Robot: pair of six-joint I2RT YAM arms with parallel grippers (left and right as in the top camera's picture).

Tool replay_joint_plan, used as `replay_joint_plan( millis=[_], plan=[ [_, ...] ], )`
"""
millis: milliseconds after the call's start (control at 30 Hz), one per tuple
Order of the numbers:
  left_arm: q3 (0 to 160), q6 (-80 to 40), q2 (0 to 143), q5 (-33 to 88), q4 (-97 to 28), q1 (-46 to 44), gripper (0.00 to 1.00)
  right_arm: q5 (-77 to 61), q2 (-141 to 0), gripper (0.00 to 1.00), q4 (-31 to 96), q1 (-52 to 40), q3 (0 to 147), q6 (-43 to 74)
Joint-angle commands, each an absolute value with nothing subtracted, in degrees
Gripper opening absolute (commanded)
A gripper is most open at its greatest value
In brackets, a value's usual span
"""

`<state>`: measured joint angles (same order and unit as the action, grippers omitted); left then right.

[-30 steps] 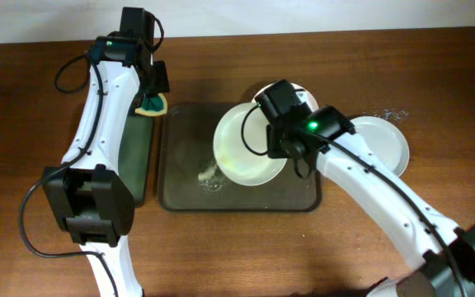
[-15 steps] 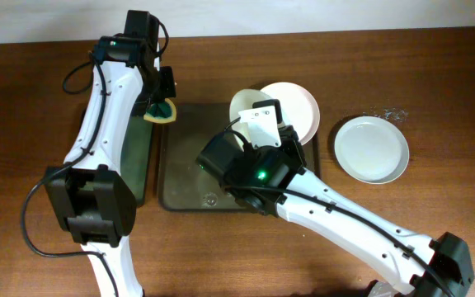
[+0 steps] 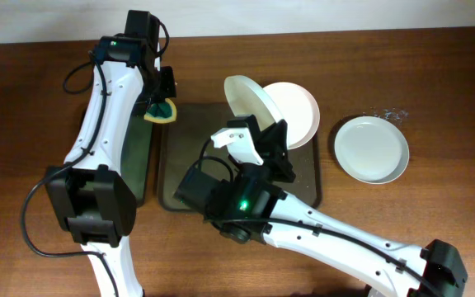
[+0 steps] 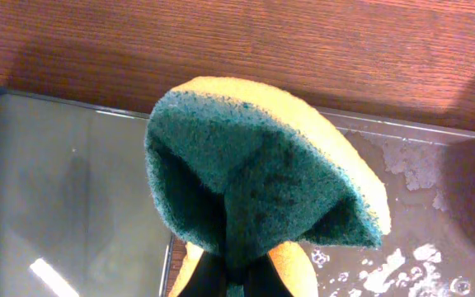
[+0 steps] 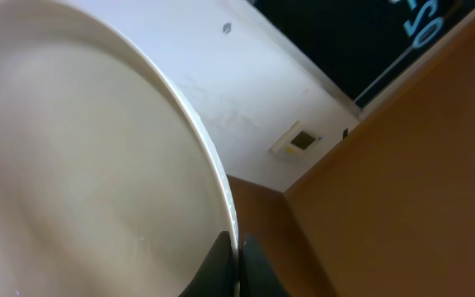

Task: Clean dirty plates on tray and stack at the side
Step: 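Lift the plate with the right gripper, retract left gripper with sponge, then stack the plate onto the cleaned plate at the right, release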

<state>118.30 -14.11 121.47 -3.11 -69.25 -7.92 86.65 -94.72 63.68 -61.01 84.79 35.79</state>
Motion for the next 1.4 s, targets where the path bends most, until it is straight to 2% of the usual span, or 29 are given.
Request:
replay_joint_plan(
  millis=[0, 300, 400, 533, 700, 800, 867, 1033, 1133, 1367],
  plan=[
    [119.1, -13.2, 121.2, -2.3, -69.1, -8.2, 0.0, 90.7, -94.8, 0.04, 63.7, -61.9, 84.7, 36.5],
    [119.1, -13.2, 121.2, -2.3, -68.6, -8.2, 0.0, 80.3, -94.9, 0.04, 63.7, -61.4, 84.6, 36.7],
    [119.1, -13.2, 121.2, -2.3, -68.6, -8.2, 0.0, 64.5, -94.9, 0.04, 63.7, -58.1, 84.6, 36.9],
    [119.1, -13.2, 121.2, -2.3, -68.6, -8.2, 0.0, 34.9, -94.9, 0.04, 63.1, -48.4, 84.6, 36.9],
    [119.1, -13.2, 121.2, -2.3, -68.6, -8.2, 0.0, 2.6, -94.9, 0.04, 57.1, -33.0, 84.6, 24.5],
    [119.1, -13.2, 121.2, -2.3, -68.6, -8.2, 0.0, -9.1, -94.9, 0.04, 56.9, -22.3, 84.6, 21.4],
    [119.1, -13.2, 121.2, -2.3, -68.6, -8.2, 0.0, -15.0, -94.9, 0.04, 58.1, -11.8, 84.6, 19.9],
    [119.1, -13.2, 121.2, -2.3, -68.6, -8.2, 0.0, -13.8, -95.0, 0.04, 61.0, 5.6, 84.6, 19.9],
    [119.1, -13.2, 121.2, -2.3, -68.6, -8.2, 0.0, -5.4, -96.1, 0.04, 63.5, 15.6, 83.6, 21.5],
    [119.1, -13.2, 121.2, -2.3, -68.6, -8.2, 0.0, -2.5, -97.0, 0.04, 56.6, 27.5, 71.7, 22.1]
  ],
)
